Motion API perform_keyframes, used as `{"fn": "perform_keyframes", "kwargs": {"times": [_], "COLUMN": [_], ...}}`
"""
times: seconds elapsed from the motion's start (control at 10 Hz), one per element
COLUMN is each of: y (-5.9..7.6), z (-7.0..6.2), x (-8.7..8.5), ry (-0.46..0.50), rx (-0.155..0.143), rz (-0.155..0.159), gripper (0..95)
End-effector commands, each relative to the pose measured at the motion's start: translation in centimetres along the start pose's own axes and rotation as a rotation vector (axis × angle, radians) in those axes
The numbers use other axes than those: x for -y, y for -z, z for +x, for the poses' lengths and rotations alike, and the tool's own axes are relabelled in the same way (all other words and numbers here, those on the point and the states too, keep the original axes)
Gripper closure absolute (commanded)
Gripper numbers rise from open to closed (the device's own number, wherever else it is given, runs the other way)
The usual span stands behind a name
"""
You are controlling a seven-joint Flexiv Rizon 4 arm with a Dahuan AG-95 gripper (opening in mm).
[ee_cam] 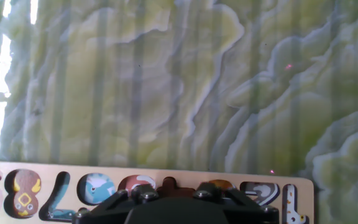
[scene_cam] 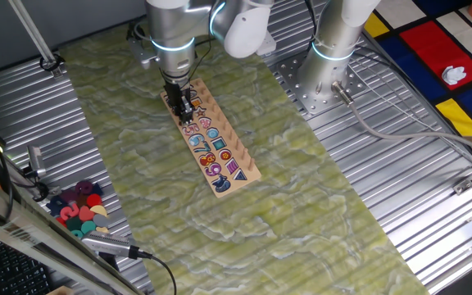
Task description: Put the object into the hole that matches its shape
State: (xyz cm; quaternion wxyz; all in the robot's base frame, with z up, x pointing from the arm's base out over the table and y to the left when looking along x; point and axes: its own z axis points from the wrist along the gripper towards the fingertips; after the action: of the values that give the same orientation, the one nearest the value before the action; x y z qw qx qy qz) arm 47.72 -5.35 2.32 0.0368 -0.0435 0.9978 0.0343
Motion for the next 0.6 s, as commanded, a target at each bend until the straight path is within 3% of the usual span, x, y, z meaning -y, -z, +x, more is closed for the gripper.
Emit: {"fn": "perform_keyframes", "kwargs": {"times": [0.1, 0.4, 0.5, 0.6], "y": [0.6, 1.8, 2.5, 2.9], "z": [0.0, -0.3, -0.6, -0.9], "x": [0.0, -0.3, -0.8, -1.3], "ry": [0.003, 0.002, -0.010, -0.015], "rx": [-0.019, -0.063, -0.072, -0.079], "rz": [0.001, -0.006, -0.006, -0.004], "gripper": [38.0, 38.0, 76.0, 76.0]}}
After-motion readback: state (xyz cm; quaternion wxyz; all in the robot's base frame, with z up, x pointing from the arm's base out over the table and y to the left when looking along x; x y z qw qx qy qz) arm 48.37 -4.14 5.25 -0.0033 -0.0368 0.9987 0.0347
